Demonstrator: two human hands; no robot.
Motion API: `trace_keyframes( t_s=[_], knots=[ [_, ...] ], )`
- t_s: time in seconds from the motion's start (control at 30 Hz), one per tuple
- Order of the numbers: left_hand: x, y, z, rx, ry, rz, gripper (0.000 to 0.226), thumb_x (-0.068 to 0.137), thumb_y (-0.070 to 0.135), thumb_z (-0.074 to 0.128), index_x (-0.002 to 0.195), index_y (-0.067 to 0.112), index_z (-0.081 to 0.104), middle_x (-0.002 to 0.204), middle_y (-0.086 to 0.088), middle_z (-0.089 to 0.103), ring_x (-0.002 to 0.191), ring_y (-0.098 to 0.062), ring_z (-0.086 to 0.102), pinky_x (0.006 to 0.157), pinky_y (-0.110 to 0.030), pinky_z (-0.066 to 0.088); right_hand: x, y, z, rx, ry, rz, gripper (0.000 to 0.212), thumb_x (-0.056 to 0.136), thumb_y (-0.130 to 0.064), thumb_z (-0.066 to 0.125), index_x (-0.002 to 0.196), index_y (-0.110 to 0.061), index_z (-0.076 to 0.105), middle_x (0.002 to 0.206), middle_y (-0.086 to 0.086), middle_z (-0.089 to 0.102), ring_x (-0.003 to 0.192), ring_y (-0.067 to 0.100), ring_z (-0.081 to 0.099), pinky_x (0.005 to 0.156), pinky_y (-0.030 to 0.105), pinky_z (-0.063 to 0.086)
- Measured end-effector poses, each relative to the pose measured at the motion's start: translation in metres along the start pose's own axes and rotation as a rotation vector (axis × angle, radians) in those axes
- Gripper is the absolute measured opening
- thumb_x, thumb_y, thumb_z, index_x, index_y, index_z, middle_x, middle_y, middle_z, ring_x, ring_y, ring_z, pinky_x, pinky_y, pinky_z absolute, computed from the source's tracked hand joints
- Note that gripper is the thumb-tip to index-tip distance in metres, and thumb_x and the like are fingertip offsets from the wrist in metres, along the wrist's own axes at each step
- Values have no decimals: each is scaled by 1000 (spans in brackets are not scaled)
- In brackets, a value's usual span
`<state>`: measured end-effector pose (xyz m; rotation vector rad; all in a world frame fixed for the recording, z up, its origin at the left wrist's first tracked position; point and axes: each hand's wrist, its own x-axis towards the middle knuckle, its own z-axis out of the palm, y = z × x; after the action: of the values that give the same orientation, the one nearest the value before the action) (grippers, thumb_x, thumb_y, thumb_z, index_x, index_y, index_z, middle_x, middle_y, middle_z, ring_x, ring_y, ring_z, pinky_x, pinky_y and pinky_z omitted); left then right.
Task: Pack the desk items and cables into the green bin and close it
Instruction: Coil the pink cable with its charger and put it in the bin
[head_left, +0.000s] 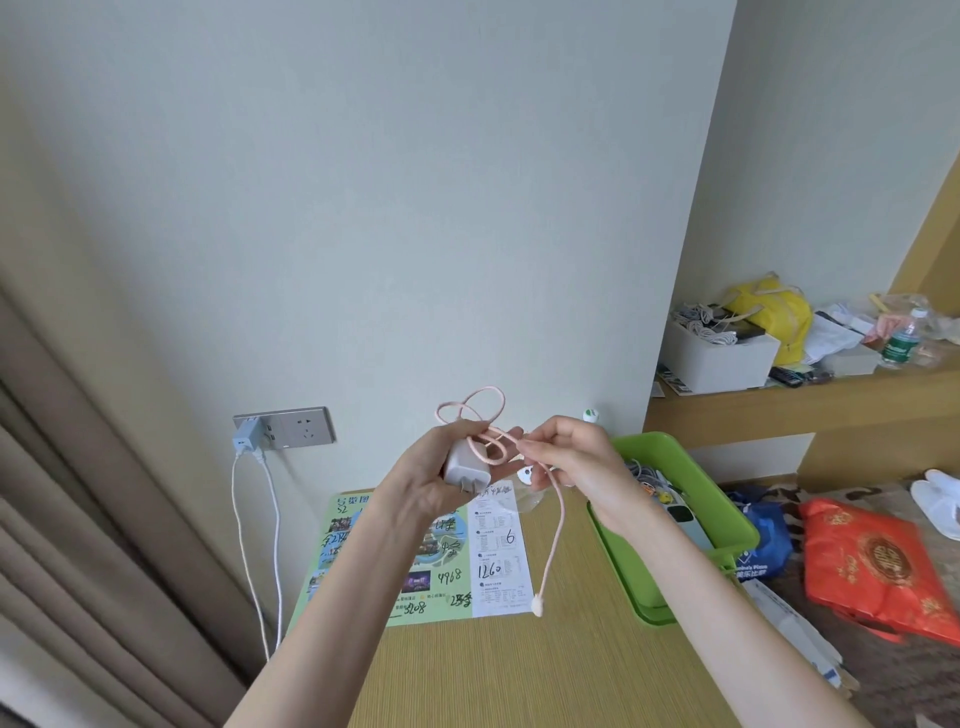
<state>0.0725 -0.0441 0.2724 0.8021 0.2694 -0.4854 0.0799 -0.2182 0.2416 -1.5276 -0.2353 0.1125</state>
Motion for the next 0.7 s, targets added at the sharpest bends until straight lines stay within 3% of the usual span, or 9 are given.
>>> trace_keyframes(
  t_s=[0.1, 0.17, 0.23, 0.3, 0.37, 0.53, 0.7],
  knots=[
    [4, -2, 2, -67, 8, 1, 14, 95, 3, 49, 96, -7, 58, 93, -25, 71, 92, -34, 68, 78, -49, 58, 0, 7, 7, -28, 36, 2, 16, 81, -9, 76, 80, 0, 63, 68, 15, 64, 56, 22, 61, 58, 35, 55],
    [9, -5, 2, -122, 35, 33, 11, 94, 3, 48, 90, -1, 57, 83, -17, 70, 81, -27, 69, 80, -41, 55, -1, 11, 15, -27, 24, 28, 22, 83, -15, 76, 80, 0, 60, 67, 15, 64, 55, 25, 63, 58, 38, 56],
    [14, -7, 1, -178, 80, 98, 12, 93, 4, 48, 82, 4, 53, 69, -9, 62, 58, -19, 64, 72, -33, 56, -2, 14, 16, -49, -18, 79, 25, 86, -22, 72, 81, -1, 58, 68, 14, 66, 56, 27, 64, 59, 38, 57],
    [18, -4, -4, -177, 138, 191, 14, 93, 5, 46, 80, 7, 49, 64, -5, 55, 46, -14, 55, 53, -24, 52, -5, 15, 8, -125, -110, 145, 26, 89, -28, 68, 82, -4, 60, 70, 14, 67, 58, 26, 63, 60, 34, 54],
    [19, 2, -11, -91, 200, 294, 14, 94, 6, 44, 81, 7, 49, 65, -6, 53, 43, -12, 49, 44, -21, 46, -8, 14, -4, -209, -189, 183, 23, 90, -28, 66, 83, -6, 63, 70, 11, 66, 60, 24, 61, 62, 32, 51],
    [24, 10, -32, 268, 416, 486, 17, 92, 6, 51, 76, 5, 57, 61, -5, 56, 46, -12, 50, 49, -26, 42, -10, -1, -25, -317, -272, 150, 5, 86, -11, 69, 86, -6, 69, 74, 8, 63, 59, 17, 56, 61, 25, 49],
    [24, 1, -38, 729, 299, 462, 30, 94, 32, 62, 90, 2, 64, 68, -3, 55, 51, -11, 51, 48, -23, 45, -7, -27, -14, -343, -329, -33, 7, 88, -13, 69, 92, -9, 72, 70, -10, 67, 50, 12, 53, 52, 20, 45]
  ],
)
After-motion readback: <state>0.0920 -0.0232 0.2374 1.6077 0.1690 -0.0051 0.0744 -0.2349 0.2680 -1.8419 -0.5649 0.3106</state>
